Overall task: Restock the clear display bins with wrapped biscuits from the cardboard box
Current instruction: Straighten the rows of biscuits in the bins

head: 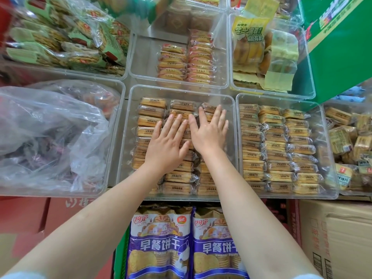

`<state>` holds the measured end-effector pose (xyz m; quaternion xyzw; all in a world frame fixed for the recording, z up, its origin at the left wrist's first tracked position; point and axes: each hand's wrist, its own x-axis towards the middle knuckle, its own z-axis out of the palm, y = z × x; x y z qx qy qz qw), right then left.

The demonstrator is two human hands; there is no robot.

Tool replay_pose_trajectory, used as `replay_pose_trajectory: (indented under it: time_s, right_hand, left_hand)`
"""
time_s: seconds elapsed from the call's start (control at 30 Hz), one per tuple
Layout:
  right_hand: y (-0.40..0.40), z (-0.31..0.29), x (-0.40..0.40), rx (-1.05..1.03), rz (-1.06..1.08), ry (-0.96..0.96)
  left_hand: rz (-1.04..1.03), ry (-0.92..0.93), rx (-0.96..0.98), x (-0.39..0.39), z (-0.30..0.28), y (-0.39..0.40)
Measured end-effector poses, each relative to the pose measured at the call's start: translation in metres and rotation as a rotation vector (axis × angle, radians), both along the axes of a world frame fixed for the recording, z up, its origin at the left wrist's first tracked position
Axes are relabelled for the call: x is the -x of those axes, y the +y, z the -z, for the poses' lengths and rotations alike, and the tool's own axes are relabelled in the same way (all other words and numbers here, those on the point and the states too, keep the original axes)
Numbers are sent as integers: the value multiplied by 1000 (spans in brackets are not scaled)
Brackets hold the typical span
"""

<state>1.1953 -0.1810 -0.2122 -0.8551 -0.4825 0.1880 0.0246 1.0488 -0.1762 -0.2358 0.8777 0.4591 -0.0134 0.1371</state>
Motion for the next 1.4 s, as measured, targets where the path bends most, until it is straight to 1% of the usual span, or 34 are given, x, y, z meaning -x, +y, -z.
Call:
replay_pose_trajectory:
  time_s: [0.1, 0.2, 0.33, 0.4, 0.5, 0.57, 0.63, 0.77, 0.87, 0.93, 1.03, 1.13, 1.23, 1.3, 1.33, 1.4]
  right_hand:
    - [-6, 2, 12, -20, -5, 37]
    - [-14, 8, 10, -37, -24, -3]
    - [-14, 10, 3, -30, 1, -49]
    - [-16, 10, 5, -57, 4, -36]
    - [-22, 9, 4, -88, -78, -1]
    - [-27, 9, 0, -58, -136, -6]
    - [-25, 8, -3, -24, -132, 1]
    - [-31, 3, -11, -30, -153, 111]
    - [-44, 7, -18, -14, -260, 54]
    - [-45, 10, -19, 3, -293, 47]
    - [-47, 12, -19, -43, -342, 73]
    - [-47, 15, -19, -35, -375, 43]
    - [-42, 4, -19, -13, -331, 160]
    - [-43, -6, -26, -102, -299, 219]
    - [-45, -11, -33, -186, -273, 188]
    - [-51, -16, -47, -381, -210, -6]
  left_hand:
    - [2, 16, -12, 0, 1, -1]
    - [-1, 15, -13, 0, 1, -1]
    - [1, 3, 6, 0, 1, 0]
    - [-4, 1, 8, 0, 1, 0]
    - [4, 12, 1, 0, 1, -1]
    - [0, 6, 0, -1, 1, -1]
    - [-3, 3, 2, -1, -1, -1]
    - [-12, 33, 37, -2, -4, 0]
    - [-38, 32, 108, -10, -11, 2]
    - [-33, 57, 104, -13, -11, 0]
    - [-13, 96, 89, -13, -9, -2]
    - [-11, 118, 94, -13, -9, -1]
    - [-22, 123, 126, -16, -14, -1]
    - [-46, 108, 106, -20, -21, 1]
    - [-54, 96, 71, -23, -26, 3]
    - [-42, 59, -4, -35, -35, 6]
